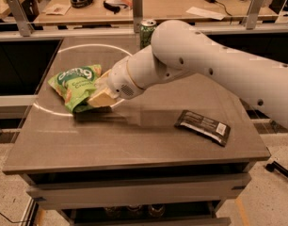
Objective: Pick green rice chip bag
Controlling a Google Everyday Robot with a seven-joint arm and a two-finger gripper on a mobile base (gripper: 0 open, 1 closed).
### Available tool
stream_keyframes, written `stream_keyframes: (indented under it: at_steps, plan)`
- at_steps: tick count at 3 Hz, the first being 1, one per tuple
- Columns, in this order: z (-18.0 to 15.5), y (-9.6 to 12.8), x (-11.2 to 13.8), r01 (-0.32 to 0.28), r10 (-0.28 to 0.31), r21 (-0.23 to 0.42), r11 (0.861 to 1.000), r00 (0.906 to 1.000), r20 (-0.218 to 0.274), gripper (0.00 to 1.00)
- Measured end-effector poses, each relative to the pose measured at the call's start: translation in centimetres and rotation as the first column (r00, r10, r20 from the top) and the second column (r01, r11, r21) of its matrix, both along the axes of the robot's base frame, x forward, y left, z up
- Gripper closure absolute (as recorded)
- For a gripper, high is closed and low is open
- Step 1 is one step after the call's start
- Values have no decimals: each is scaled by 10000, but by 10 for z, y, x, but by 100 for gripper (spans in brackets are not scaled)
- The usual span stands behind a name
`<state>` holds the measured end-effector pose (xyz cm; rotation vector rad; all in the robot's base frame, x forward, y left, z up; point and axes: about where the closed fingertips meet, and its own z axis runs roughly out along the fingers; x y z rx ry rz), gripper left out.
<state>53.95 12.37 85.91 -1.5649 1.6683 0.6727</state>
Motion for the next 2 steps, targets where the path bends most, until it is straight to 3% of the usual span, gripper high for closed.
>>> stream_keyframes:
  at_steps: [2]
  plan:
    - [42,-20,21,526,-562,1711,9839,9983,162,100]
